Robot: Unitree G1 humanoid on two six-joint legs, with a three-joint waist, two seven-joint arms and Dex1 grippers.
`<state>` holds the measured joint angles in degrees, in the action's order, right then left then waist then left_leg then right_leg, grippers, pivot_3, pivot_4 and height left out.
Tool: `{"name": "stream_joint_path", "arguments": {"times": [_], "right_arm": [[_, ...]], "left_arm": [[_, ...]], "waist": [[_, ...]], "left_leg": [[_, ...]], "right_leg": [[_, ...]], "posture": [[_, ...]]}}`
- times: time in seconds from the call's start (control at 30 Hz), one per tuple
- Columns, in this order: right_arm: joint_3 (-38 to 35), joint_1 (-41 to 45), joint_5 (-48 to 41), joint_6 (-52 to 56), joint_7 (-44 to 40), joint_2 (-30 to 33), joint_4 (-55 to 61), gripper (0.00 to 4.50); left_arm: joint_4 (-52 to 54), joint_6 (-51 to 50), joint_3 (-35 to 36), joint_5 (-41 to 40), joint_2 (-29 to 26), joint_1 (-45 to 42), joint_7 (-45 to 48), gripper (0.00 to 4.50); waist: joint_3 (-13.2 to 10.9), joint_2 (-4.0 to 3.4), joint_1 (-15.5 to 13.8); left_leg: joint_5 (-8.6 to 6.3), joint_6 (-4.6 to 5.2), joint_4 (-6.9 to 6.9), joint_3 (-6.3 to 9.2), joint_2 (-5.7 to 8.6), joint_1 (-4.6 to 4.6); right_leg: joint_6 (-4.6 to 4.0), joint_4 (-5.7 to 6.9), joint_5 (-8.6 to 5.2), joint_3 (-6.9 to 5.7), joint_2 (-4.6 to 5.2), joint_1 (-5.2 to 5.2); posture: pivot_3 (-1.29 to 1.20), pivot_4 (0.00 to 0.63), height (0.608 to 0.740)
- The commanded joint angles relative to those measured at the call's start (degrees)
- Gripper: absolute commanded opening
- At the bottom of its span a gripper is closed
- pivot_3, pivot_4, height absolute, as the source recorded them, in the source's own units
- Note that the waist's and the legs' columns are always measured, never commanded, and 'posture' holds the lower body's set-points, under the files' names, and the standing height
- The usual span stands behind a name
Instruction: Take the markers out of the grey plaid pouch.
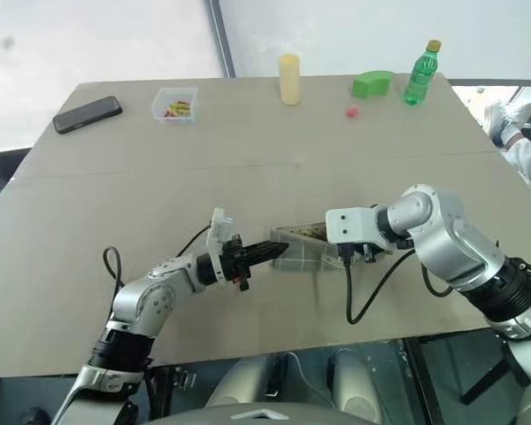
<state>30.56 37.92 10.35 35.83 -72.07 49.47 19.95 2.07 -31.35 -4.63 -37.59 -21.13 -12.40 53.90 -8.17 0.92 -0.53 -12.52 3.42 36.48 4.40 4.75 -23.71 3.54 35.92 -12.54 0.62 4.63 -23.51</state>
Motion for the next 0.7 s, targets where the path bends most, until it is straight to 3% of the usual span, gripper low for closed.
{"name": "stream_joint_path", "arguments": {"times": [0.03, 0.3, 0.5, 0.63, 0.7], "right_arm": [[-0.91, -1.26, 0.67, -0.97, 0.4, 0.83, 2.19, 1.74], [3.58, -5.0, 10.36, -3.32, 10.85, -5.03, -2.91, 1.74], [4.85, -8.1, 13.81, -2.04, 13.35, -9.12, -4.64, 1.74], [3.35, -9.15, 14.64, -1.62, 14.34, -10.52, -4.74, 0.49], [2.02, -9.29, 14.63, -1.47, 14.34, -10.37, -3.77, 0.31]], "left_arm": [[1.57, 3.18, 2.12, 0.94, -0.68, 1.6, 0.74, 0.0], [0.91, 9.32, -0.47, 3.97, -1.39, 3.77, 5.86, 0.0], [-0.35, 12.62, -1.36, 6.15, -0.9, 4.05, 8.07, 0.0], [-1.05, 13.32, -1.03, 6.54, -0.45, 4.04, 8.07, 0.0], [-1.41, 13.59, -0.82, 6.67, -0.28, 3.94, 7.86, 0.0]], "waist": [[0.0, 0.0, -0.04], [0.06, 0.06, -0.04], [0.38, 0.36, 0.09], [0.38, 0.37, 0.17], [0.38, 0.37, 0.15]], "left_leg": [[0.0, 0.0, 0.0, 0.0, 0.0, 0.0], [0.04, -0.07, 0.01, -0.02, 0.01, 0.01], [0.01, -0.02, 0.01, 0.0, -0.05, 0.14], [-0.04, -0.01, -0.08, 0.01, -0.09, 0.97], [-0.04, -0.01, -0.09, 0.07, -0.12, 1.03]], "right_leg": [[0.0, 0.0, 0.0, 0.0, 0.0, 0.0], [0.0, 0.0, 0.0, 0.02, -0.01, 0.0], [-0.13, 0.02, 0.08, 0.1, -0.15, 0.05], [-0.34, 0.0, -0.09, 0.13, -0.17, 0.83], [-0.15, 0.0, -0.21, 0.05, -0.16, 0.89]], "posture": [[0.0, 0.15, 0.74], [0.0, 0.15, 0.74], [0.0, 0.15, 0.74], [0.0, 0.15, 0.74], [0.0, 0.15, 0.74]]}}
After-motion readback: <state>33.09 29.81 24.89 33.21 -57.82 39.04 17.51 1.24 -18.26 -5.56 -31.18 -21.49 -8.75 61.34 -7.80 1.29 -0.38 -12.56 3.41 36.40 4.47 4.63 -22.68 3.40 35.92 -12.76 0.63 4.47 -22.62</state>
